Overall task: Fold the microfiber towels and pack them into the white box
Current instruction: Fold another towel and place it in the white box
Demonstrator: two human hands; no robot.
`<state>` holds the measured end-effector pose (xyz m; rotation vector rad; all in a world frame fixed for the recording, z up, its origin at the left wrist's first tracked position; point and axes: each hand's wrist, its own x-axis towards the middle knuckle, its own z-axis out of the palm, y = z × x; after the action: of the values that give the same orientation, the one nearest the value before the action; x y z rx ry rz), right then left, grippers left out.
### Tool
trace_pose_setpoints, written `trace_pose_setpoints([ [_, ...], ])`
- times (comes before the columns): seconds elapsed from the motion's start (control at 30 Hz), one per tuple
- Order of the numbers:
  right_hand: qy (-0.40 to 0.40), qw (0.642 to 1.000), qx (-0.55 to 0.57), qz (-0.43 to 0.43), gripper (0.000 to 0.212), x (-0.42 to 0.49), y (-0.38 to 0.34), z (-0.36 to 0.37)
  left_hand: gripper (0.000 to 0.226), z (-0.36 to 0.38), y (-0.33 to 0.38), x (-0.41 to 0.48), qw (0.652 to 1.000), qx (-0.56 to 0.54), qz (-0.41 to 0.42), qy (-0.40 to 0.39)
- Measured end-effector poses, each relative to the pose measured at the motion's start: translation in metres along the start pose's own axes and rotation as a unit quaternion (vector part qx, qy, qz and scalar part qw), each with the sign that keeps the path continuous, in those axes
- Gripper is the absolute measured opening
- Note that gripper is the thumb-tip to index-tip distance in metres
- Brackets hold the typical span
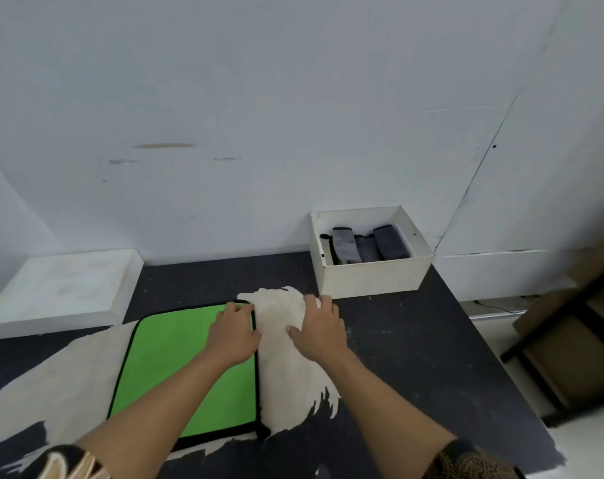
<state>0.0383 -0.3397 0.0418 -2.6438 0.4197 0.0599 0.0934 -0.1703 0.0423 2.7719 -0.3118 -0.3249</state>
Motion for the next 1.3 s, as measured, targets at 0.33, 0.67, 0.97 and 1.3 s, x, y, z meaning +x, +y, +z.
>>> trace_pose_setpoints([
  [0.33, -0.084, 0.996, -0.025, -0.019, 0.062, -0.028, -0.053, 0.071, 0.066, 0.008, -0.103, -0.043, 0.995, -0.001, -0.093, -0.046],
  [0.67, -0.199, 0.975, -0.085, -0.048, 0.054, -0.048, -0.067, 0.131, 0.055, 0.019, -0.197, -0.084, 0.961, 0.043, -0.236, -0.136],
  [0.97, -0.166, 0.979, -0.113, -0.031, 0.051, -0.056, -0.072, 0.149, 0.054, 0.027, -0.221, -0.102, 0.954, -0.04, -0.266, -0.131],
  [1.3, -0.121, 0.989, -0.056, 0.068, 0.051, -0.069, -0.066, 0.151, 0.057, 0.024, -0.227, -0.088, 0.891, -0.194, -0.409, -0.021],
])
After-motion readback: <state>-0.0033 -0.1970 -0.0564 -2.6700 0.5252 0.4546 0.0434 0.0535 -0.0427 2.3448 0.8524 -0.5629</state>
